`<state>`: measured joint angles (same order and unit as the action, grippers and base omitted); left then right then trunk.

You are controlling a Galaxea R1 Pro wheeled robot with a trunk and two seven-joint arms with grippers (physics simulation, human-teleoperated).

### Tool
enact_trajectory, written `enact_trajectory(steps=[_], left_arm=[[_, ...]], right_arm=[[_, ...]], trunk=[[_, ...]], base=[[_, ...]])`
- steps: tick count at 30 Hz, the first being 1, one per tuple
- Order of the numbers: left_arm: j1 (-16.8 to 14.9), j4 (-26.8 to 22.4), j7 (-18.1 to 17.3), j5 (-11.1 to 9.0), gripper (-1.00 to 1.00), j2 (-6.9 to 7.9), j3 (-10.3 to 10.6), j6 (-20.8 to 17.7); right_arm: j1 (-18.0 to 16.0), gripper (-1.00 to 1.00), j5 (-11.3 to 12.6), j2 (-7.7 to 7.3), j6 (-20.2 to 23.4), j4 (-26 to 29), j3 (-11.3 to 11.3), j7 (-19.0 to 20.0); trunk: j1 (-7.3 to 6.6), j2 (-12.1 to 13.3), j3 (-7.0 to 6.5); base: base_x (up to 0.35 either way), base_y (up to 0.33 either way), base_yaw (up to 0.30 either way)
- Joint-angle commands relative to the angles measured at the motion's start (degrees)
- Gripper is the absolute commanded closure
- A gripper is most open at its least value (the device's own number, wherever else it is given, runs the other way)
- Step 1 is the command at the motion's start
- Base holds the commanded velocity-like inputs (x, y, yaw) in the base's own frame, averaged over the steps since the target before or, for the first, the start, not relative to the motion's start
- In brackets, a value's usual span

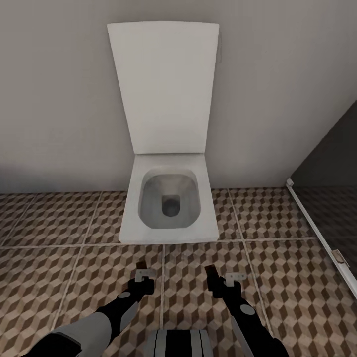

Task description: Take the four mousetraps from the cabinet in the bathroom and place them on the bathroom floor. Make sure all four end up on the same floor surface, and ensure that at least two of them are either under or directly next to the same bathroom sink.

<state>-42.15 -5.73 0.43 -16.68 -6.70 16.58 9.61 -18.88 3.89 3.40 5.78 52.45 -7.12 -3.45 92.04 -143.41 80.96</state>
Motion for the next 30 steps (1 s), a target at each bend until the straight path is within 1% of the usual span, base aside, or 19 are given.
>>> enact_trajectory(steps=[1, 2, 6, 11, 16, 19, 22, 25, 30], left_arm=[[0.0, 0.2, 0.0, -0.5, 1.00, -0.12, 0.5, 0.2], [0.0, 0.3, 0.0, -0.5, 1.00, -0.20, 0.5, 0.2], [0.0, 0.4, 0.0, -0.5, 1.00, -0.31, 0.5, 0.2], [0.0, 0.4, 0.0, -0.5, 1.00, -0.39, 0.5, 0.2], [0.0, 0.4, 0.0, -0.5, 1.00, -0.42, 0.5, 0.2], [0.0, 0.4, 0.0, -0.5, 1.00, -0.42, 0.5, 0.2], [0.0, 0.4, 0.0, -0.5, 1.00, -0.42, 0.5, 0.2], [0.0, 0.4, 0.0, -0.5, 1.00, -0.42, 0.5, 0.2], [0.0, 0.4, 0.0, -0.5, 1.00, -0.42, 0.5, 0.2]], right_arm=[[-0.4, 1.00, 0.6, 0.12, 1.6, 0.2, -0.2, -0.4], [-0.9, 1.00, 0.6, 0.54, 3.1, 0.2, -0.2, -0.4], [-2.0, 1.00, 0.5, 1.95, 5.7, 0.3, -0.2, -0.4], [-4.0, 1.00, 0.5, 2.37, 6.5, -0.8, -0.2, -0.4], [-6.0, 1.00, 0.5, 2.47, 6.7, -3.4, -0.2, -0.4], [-7.4, 1.00, 0.5, 2.48, 6.6, -5.9, -0.2, -0.4], [-9.6, 1.00, 0.6, 2.57, 6.6, -9.5, -0.2, -0.4], [-11.3, 1.00, 0.5, 3.27, 6.4, -13.1, -0.2, -0.4], [-12.5, 1.00, 0.5, 3.69, 6.3, -15.4, -0.2, -0.4]], trunk=[[-0.01, 0.0, 0.03], [-0.01, 0.0, 0.03], [-0.01, 0.0, 0.03], [-0.01, 0.0, 0.03], [-0.01, 0.0, 0.03], [-0.01, 0.0, 0.03], [-0.01, 0.0, 0.03], [-0.01, 0.0, 0.03], [-0.01, 0.0, 0.03]], base=[[0.000, 0.000, 0.000], [0.000, 0.000, 0.000], [0.000, 0.000, 0.000], [0.000, 0.000, 0.000], [0.000, 0.000, 0.000], [0.000, 0.000, 0.000], [0.000, 0.000, 0.000], [0.000, 0.000, 0.000], [0.000, 0.000, 0.000]])
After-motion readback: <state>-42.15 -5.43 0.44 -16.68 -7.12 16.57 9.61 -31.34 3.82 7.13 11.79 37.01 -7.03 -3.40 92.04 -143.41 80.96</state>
